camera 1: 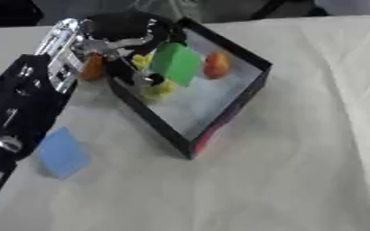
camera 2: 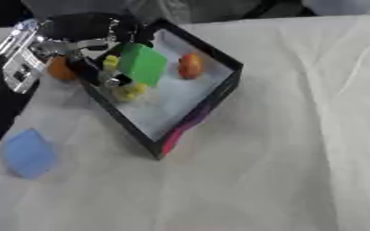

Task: Pick up objects on the table and place them in the box.

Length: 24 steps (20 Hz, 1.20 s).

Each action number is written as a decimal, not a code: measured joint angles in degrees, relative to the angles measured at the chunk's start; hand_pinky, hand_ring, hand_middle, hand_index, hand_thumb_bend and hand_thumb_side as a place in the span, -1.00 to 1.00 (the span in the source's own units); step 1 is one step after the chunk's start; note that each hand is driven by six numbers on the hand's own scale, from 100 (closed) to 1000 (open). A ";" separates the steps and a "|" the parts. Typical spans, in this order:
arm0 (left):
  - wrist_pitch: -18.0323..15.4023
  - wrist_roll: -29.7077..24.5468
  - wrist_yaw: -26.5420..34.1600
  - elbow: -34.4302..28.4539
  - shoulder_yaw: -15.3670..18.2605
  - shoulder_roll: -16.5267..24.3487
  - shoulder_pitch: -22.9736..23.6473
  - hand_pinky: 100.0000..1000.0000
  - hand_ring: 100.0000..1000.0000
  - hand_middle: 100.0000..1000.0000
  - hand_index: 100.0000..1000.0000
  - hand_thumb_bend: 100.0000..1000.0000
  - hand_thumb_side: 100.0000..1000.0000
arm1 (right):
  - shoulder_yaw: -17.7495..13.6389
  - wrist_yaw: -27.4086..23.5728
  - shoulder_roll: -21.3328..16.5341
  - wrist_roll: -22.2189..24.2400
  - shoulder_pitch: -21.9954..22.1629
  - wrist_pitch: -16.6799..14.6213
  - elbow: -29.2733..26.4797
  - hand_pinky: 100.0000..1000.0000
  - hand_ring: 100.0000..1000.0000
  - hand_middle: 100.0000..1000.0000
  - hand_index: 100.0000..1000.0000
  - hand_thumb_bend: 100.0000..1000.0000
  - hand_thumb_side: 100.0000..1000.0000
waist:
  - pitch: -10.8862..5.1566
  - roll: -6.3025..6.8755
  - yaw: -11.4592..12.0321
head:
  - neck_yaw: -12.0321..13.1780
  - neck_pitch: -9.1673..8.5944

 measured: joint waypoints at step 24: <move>8.49 -8.49 35.46 -26.87 3.27 20.42 13.17 0.74 0.73 0.58 0.72 -1.00 -0.42 | -0.74 0.00 -0.81 -1.22 2.44 -0.37 -0.16 0.85 0.28 0.15 0.58 -1.00 -0.04 | -0.05 0.02 2.00 | -3.07 0.60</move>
